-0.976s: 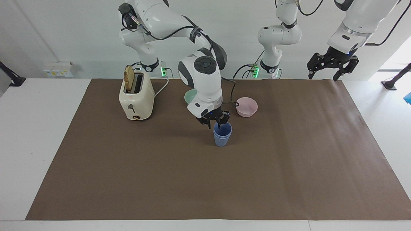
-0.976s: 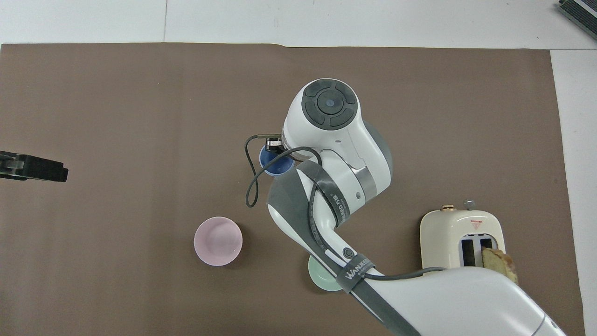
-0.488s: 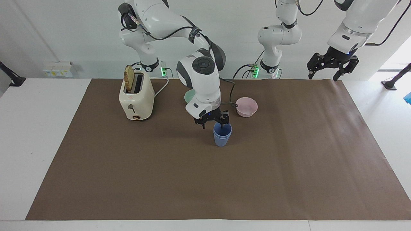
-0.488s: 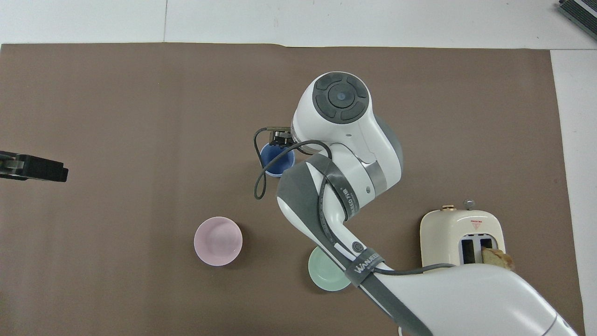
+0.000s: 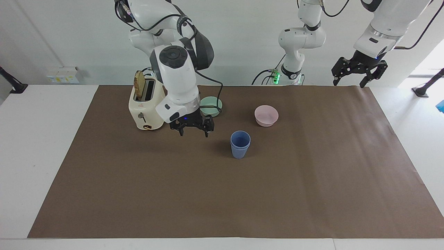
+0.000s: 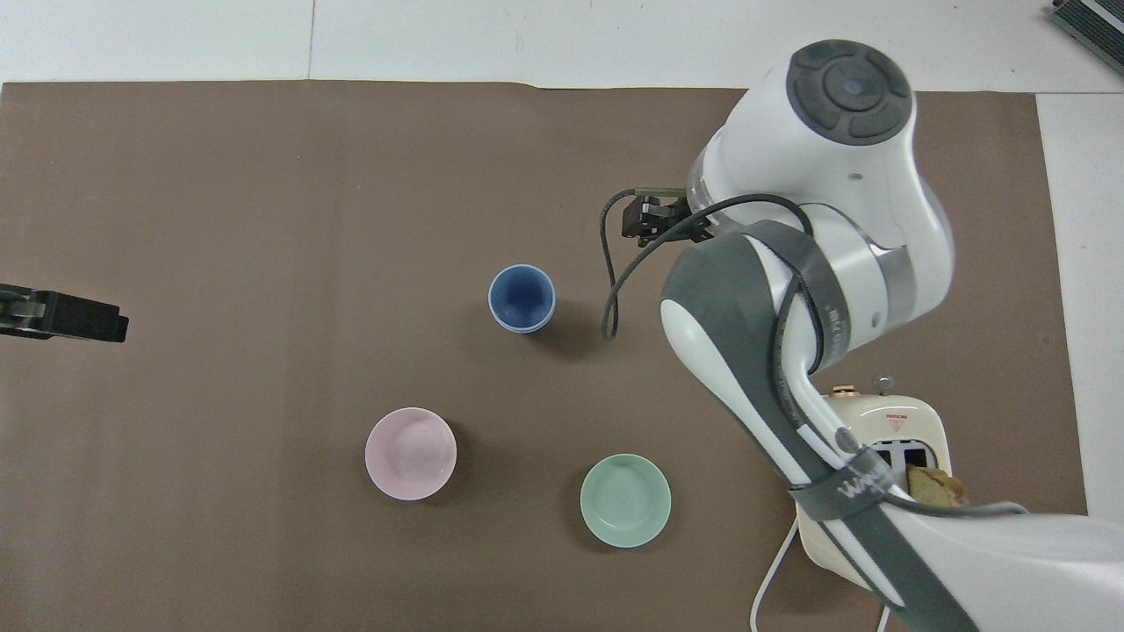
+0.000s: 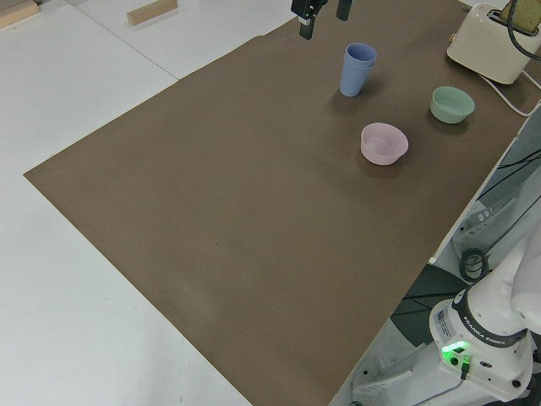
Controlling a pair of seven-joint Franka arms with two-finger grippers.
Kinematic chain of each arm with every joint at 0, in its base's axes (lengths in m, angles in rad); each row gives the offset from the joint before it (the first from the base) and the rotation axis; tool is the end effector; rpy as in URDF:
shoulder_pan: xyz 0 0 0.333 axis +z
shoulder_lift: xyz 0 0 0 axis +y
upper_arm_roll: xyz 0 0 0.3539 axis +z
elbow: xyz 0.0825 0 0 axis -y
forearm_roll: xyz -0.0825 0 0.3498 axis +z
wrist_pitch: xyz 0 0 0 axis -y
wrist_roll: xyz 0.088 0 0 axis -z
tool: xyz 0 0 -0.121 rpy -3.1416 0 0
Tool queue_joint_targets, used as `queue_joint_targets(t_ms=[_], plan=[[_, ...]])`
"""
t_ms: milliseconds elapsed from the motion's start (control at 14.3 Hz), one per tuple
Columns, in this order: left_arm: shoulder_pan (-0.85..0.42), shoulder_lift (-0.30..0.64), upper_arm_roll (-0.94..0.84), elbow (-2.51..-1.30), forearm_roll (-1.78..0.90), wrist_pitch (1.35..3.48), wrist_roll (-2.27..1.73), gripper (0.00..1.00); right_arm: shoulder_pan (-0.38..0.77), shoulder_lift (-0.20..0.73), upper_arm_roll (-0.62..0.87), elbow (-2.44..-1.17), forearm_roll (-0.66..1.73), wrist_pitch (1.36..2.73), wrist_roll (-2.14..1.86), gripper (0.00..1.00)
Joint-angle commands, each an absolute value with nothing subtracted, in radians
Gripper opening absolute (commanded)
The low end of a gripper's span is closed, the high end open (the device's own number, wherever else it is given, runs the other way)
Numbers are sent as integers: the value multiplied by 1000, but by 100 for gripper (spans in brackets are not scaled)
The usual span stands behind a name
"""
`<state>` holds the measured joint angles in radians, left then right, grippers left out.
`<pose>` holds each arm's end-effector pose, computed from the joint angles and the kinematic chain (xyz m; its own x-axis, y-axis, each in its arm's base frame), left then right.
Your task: Stack blue cups with both arms
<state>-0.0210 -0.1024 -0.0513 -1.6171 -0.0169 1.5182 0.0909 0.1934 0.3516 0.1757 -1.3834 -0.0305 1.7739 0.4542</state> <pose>0.4775 -0.0384 0.6747 0.9866 -0.1631 0.0044 -0.1631 -0.9865 0.0113 0.6138 0.2130 0.5463 0.9954 -0.0919 0.0264 -0.0906 -0.9948 -0.0464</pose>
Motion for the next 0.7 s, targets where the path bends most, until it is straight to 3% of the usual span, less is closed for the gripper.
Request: queue_joint_targets(t_ms=[0, 348, 627], plan=[[-29, -127, -46, -1644, -11, 1522, 101, 100, 157, 310, 183, -1399, -54, 1737, 388, 100], [-29, -127, -46, -1647, -11, 1522, 101, 100, 17, 221, 186, -1402, -48, 1652, 210, 100], [-29, -127, -46, -1649, -11, 1522, 101, 100, -2, 164, 184, -1405, -51, 1606, 183, 100]])
